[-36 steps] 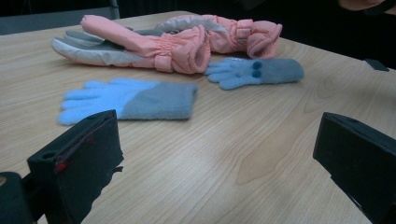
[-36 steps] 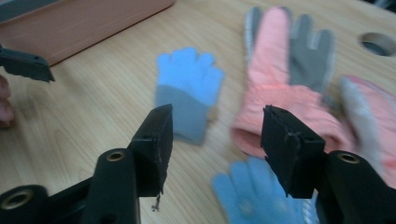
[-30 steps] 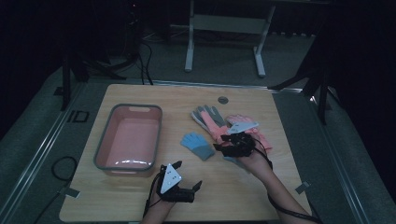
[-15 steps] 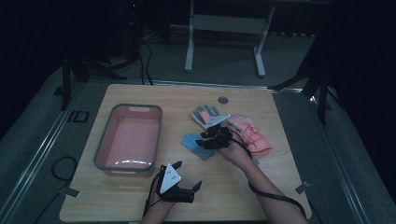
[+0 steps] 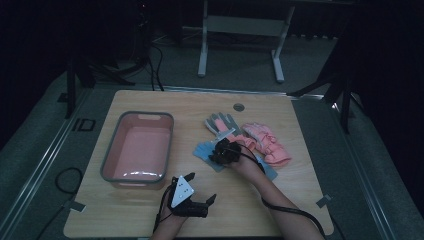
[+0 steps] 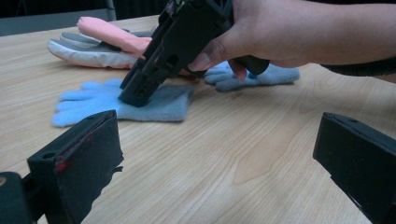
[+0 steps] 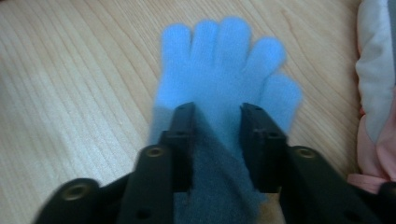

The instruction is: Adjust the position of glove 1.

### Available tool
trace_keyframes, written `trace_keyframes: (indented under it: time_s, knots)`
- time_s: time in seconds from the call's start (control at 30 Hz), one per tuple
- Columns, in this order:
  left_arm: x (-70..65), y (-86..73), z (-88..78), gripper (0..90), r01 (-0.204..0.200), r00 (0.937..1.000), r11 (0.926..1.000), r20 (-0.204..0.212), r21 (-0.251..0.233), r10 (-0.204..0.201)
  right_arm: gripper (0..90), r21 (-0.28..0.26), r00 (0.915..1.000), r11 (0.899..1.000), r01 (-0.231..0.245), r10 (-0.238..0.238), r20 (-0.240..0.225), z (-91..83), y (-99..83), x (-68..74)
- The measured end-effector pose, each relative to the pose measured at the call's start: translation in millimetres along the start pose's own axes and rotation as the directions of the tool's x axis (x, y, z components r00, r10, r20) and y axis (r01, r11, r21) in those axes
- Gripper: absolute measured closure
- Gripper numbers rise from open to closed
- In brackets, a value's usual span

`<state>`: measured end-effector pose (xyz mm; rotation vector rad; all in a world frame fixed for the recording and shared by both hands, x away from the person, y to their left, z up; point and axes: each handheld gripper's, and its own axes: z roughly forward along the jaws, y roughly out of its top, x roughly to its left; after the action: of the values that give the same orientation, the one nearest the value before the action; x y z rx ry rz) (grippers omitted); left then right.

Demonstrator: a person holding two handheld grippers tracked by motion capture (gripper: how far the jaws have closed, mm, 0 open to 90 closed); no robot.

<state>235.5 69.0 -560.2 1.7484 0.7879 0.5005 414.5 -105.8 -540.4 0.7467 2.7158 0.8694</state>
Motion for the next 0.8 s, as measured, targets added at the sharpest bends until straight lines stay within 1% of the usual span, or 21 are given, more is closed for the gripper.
trace_keyframes:
  time_s: [0.03, 0.07, 0.13, 0.17, 0.2, 0.23, 0.27, 0.3, 0.33, 0.37, 0.4, 0.43, 0.53, 0.57, 0.6, 0.63, 0.67, 0.7, 0.73, 0.77, 0.8]
  knots:
    - [0.0, -0.1, -0.1, 1.2, 0.003, 1.0, 1.0, -0.002, -0.002, -0.003, 79.8, -0.006, 1.0, 1.0, 0.001, -0.001, 0.004, 0.3, -0.3, 1.0]
    - [0.4, -0.1, -0.2, 1.2, 0.007, 1.0, 1.0, -0.003, -0.003, -0.007, 83.3, -0.011, 0.9995, 1.0, -0.023, 0.023, 0.022, 0.6, -0.1, 3.6]
    - [0.9, -0.2, -0.3, 1.2, 0.012, 0.9999, 0.9999, -0.006, -0.005, -0.012, 84.9, -0.014, 0.9971, 0.998, -0.066, 0.066, 0.039, -0.7, 1.2, 5.9]
    - [1.1, -0.2, -0.4, 1.2, 0.015, 0.9999, 0.9999, -0.006, -0.006, -0.015, 85.3, -0.024, 0.9957, 0.997, -0.075, 0.076, 0.053, -4.5, 1.9, 8.6]
    - [1.1, -0.2, -0.4, 1.2, 0.015, 0.9999, 0.9999, -0.006, -0.006, -0.015, 85.3, -0.024, 0.9957, 0.997, -0.075, 0.076, 0.053, -4.5, 1.9, 8.6]
    - [1.1, -0.2, -0.4, 1.2, 0.015, 0.9999, 0.9999, -0.006, -0.006, -0.015, 85.3, -0.04, 0.9934, 0.995, -0.093, 0.096, 0.063, -10.2, 2.6, 11.1]
    - [1.2, -0.4, -0.9, 1.2, 0.012, 0.9999, 0.9999, -0.008, -0.012, -0.013, 85.5, -0.084, 0.9858, 0.985, -0.149, 0.155, 0.064, -26.0, 3.5, 14.5]
    - [1.2, -0.4, -0.9, 1.2, 0.012, 0.9999, 0.9999, -0.008, -0.012, -0.013, 85.5, -0.111, 0.9813, 0.978, -0.176, 0.184, 0.059, -34.6, 3.6, 15.7]
    - [0.4, -0.5, -1.0, 1.2, 0.007, 0.9998, 0.9998, -0.017, -0.017, -0.007, 85.5, -0.133, 0.9753, 0.971, -0.201, 0.211, 0.066, -45.6, 3.9, 18.0]
    - [0.4, -0.5, -1.1, 1.2, 0.001, 0.9998, 0.9999, -0.022, -0.013, -0.001, 85.5, -0.157, 0.9676, 0.962, -0.222, 0.237, 0.087, -56.6, 3.6, 20.7]
    - [0.4, -0.5, -1.1, 1.2, 0.001, 0.9998, 0.9999, -0.022, -0.013, -0.001, 85.5, -0.157, 0.9676, 0.962, -0.222, 0.237, 0.087, -56.6, 3.6, 20.7]
    - [-0.1, -0.4, -0.7, 1.2, 0.005, 0.9997, 0.9998, -0.023, -0.018, -0.005, 85.6, -0.182, 0.9521, 0.949, -0.257, 0.281, 0.122, -78.2, 1.9, 27.6]
    - [0.0, -0.4, -0.6, 1.2, 0.004, 0.9997, 0.9999, -0.023, -0.017, -0.004, 85.6, -0.215, 0.9337, 0.935, -0.283, 0.32, 0.161, -97.6, -3.7, 37.5]
    - [-0.1, -0.3, -0.5, 1.2, 0.004, 0.9997, 0.9999, -0.025, -0.016, -0.004, 85.6, -0.232, 0.9262, 0.928, -0.293, 0.335, 0.173, -102.8, -6.4, 41.5]
    - [-0.1, -0.3, -0.5, 1.2, 0.004, 0.9997, 0.9999, -0.025, -0.016, -0.004, 85.6, -0.232, 0.9262, 0.928, -0.293, 0.335, 0.173, -102.8, -6.4, 41.5]
    - [-0.1, -0.3, -0.4, 1.2, 0.005, 0.9997, 0.9999, -0.024, -0.015, -0.005, 85.6, -0.231, 0.9227, 0.929, -0.288, 0.334, 0.193, -106.1, -8.7, 45.7]
    - [0.1, -0.3, -0.4, 1.2, 0.006, 0.9997, 0.9998, -0.025, -0.016, -0.006, 85.7, -0.246, 0.9094, 0.918, -0.31, 0.362, 0.205, -110.5, -16.6, 53.4]
    - [0.2, -0.3, -0.3, 1.2, 0.007, 0.9997, 0.9998, -0.025, -0.017, -0.007, 85.8, -0.24, 0.9062, 0.917, -0.317, 0.368, 0.208, -110.4, -19.4, 56.0]
    - [0.3, -0.4, -0.4, 1.2, 0.009, 0.9996, 0.9998, -0.025, -0.019, -0.009, 85.9, -0.241, 0.8974, 0.91, -0.337, 0.388, 0.21, -109.7, -24.2, 59.7]
    - [0.5, -0.4, -0.5, 1.2, 0.007, 0.9996, 0.9998, -0.027, -0.02, -0.008, 85.9, -0.238, 0.8937, 0.903, -0.359, 0.406, 0.192, -108.0, -29.0, 63.7]
    - [0.6, -0.4, -0.6, 1.2, 0.005, 0.9996, 0.9998, -0.027, -0.02, -0.005, 85.9, -0.228, 0.8908, 0.902, -0.366, 0.411, 0.195, -105.5, -33.0, 67.8]
